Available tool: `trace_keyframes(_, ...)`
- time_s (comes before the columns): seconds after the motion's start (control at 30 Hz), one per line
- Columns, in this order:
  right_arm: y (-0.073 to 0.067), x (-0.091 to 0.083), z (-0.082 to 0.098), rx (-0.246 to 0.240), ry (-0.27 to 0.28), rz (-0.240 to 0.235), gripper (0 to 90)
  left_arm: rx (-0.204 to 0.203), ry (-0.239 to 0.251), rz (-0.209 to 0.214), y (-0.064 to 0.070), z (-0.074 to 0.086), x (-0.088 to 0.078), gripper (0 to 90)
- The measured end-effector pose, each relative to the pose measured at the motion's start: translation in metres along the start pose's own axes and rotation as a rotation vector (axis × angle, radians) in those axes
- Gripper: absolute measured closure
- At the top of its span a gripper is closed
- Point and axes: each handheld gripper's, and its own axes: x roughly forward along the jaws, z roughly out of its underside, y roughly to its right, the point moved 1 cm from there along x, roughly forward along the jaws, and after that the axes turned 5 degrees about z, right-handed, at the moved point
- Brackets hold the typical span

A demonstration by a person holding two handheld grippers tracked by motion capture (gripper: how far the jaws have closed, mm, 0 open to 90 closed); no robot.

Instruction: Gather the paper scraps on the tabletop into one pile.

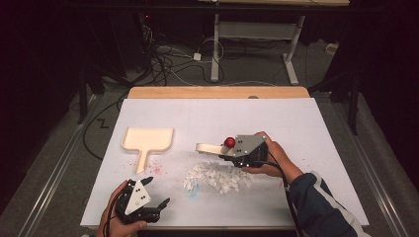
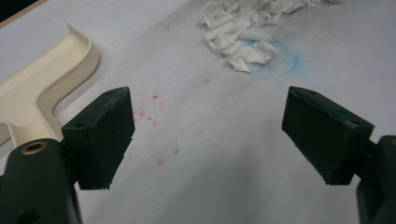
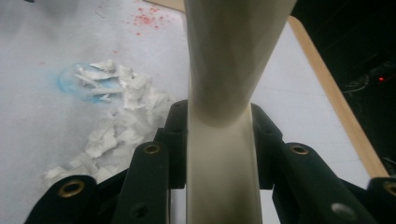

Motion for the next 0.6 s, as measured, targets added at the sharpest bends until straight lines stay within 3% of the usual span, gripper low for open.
trace_keyframes(0.17,0.003,-0.004,0.001,0.014,-0.059,0.071,67.9,0.000,0.001,-0.005,0.000,0.000,-0.001,16.2)
trace_keyframes(0.27,0.006,-0.014,0.010,0.089,-0.145,0.151,67.9,-0.002,0.005,-0.007,0.000,0.001,-0.003,16.2)
trace_keyframes(0.33,0.003,-0.026,0.019,0.146,-0.190,0.234,68.0,-0.008,0.006,-0.005,-0.001,0.002,-0.004,16.2)
trace_keyframes(0.43,-0.001,-0.044,0.035,0.201,-0.255,0.311,68.0,-0.010,0.006,-0.006,-0.001,0.002,-0.003,16.2)
trace_keyframes(0.6,-0.007,-0.063,0.060,0.287,-0.380,0.407,68.0,0.003,0.008,-0.014,0.001,-0.001,-0.004,16.2)
